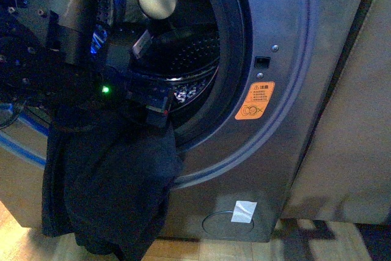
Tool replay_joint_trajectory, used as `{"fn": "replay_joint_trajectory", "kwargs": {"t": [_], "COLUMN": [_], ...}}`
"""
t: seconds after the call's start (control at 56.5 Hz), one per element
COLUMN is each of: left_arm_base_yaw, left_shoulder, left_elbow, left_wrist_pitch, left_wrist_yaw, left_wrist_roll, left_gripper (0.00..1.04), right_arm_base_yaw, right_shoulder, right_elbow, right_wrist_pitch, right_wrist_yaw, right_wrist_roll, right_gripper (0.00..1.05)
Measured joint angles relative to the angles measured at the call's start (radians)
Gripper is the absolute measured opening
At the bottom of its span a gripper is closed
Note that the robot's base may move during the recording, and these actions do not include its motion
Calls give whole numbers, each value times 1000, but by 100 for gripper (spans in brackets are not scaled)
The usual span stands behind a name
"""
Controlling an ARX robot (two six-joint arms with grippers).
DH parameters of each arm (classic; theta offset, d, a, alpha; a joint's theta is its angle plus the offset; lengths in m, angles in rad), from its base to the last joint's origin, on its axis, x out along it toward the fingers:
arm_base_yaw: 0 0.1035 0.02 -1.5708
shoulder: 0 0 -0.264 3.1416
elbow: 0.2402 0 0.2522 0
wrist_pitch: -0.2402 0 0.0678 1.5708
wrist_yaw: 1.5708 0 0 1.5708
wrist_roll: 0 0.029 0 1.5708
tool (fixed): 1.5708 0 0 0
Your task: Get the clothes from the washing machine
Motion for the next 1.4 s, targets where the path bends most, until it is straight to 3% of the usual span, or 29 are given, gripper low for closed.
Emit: {"fn": "replay_joint_trajectory", "kwargs": {"t": [0.46,0.69,0.796,0.92,1.398], "left_arm_base_yaw": [53,53,31,11,-30], "left_shoulder": [117,102,89,71,14], "left_elbow": [116,166,166,136,5], "left_wrist_pitch": [-97,-308,-361,-364,-279], "left_wrist_yaw": [-242,-195,-129,-89,-106], "left_wrist_roll": [176,112,33,-27,-73], "left_gripper": [98,98,98,98,98], "right_arm_base_yaw": [0,0,0,0,0], "right_shoulder": [0,0,0,0,0], "right_elbow": [0,0,0,0,0], "right_wrist_pitch": [0,0,0,0,0], "right_wrist_yaw": [0,0,0,0,0], "right_wrist_roll": [0,0,0,0,0], "right_gripper": [97,97,97,97,97]}}
